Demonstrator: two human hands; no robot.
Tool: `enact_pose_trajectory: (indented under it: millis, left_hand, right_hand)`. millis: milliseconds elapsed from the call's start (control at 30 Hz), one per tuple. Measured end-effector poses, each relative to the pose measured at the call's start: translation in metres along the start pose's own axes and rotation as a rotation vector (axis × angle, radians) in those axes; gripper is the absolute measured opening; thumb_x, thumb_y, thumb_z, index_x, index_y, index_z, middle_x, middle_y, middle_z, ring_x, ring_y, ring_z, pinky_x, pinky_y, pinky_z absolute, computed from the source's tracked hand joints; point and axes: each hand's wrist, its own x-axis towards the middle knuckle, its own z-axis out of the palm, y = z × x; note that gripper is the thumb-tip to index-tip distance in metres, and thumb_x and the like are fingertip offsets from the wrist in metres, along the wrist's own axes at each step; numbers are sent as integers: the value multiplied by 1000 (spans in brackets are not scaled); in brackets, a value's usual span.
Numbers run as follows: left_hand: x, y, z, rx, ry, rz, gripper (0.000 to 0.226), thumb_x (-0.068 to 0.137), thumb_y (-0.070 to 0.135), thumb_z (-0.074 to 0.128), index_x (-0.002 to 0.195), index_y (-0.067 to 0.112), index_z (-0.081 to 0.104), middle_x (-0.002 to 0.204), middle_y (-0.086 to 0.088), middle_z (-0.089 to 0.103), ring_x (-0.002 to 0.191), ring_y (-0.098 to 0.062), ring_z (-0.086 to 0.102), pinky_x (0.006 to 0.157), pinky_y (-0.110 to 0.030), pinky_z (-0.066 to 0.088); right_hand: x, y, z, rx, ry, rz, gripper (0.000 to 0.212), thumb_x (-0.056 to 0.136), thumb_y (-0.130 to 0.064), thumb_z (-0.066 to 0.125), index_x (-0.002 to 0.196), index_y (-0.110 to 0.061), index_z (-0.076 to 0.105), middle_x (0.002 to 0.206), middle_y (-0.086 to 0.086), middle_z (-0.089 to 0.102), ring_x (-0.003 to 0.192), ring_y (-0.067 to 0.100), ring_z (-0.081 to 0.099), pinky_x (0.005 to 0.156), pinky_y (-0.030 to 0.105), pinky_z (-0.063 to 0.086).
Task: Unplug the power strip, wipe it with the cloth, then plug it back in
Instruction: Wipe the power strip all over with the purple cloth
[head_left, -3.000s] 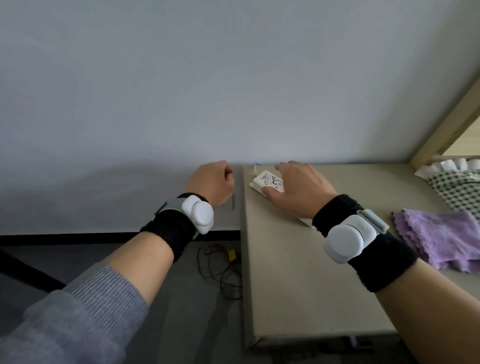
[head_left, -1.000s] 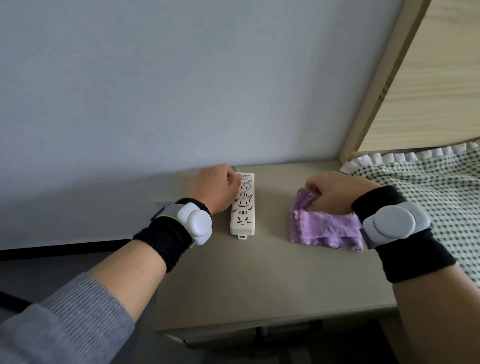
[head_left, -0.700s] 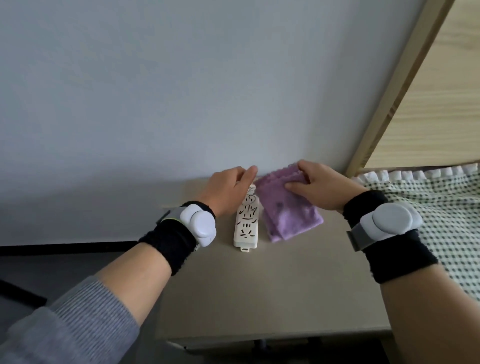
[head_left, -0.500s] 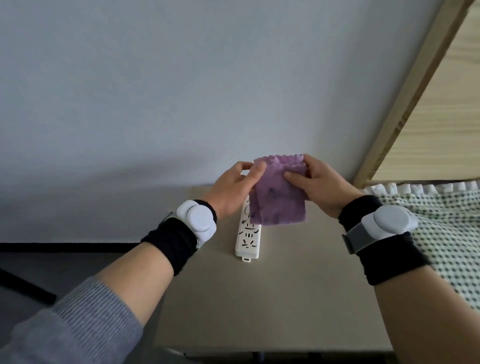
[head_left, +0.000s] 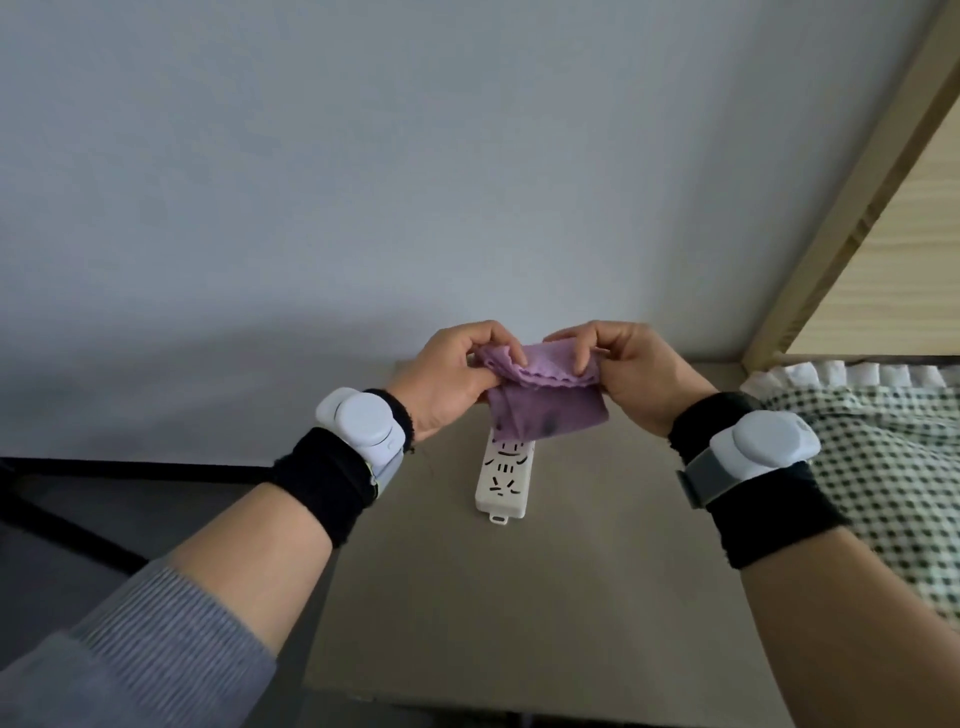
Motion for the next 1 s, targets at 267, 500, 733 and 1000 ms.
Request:
enact_pose_trajectory:
  millis: [267, 500, 733, 1000]
  left_hand:
    - [7, -4, -4, 37, -93, -48, 15, 89, 20, 72, 86, 10, 82, 79, -8, 78, 80, -18, 71, 90, -37, 59]
    - [21, 3, -5, 276, -60, 99, 19, 90, 14, 76, 109, 18, 80, 111, 6, 74, 105, -12, 70, 103, -29, 51]
    - [21, -6, 2, 372, -138, 88, 14, 90, 31, 76, 102, 27, 71, 112, 4, 70, 104, -9, 67, 93, -30, 52]
    - [9, -31, 15, 888, -40, -247, 113, 54, 95, 57, 126, 10, 41, 122, -5, 52, 119, -27, 52, 96, -44, 48]
  right_hand:
    - [7, 7, 9, 128, 219, 85, 47, 93, 18, 41, 92, -18, 72, 76, -2, 73, 71, 11, 67, 67, 19, 55]
    - [6, 3, 31, 376, 285, 186, 47, 89, -44, 76, 107, -1, 75, 96, 18, 80, 88, 35, 77, 79, 39, 65]
    - [9, 0, 38, 231, 720, 241, 61, 81, -2, 87, 130, -3, 51, 120, 16, 71, 100, 34, 77, 81, 51, 66]
    - [-6, -19, 23, -308, 499, 130, 4, 72, 0, 62, 75, -2, 65, 60, 34, 58, 45, 27, 54, 46, 35, 50]
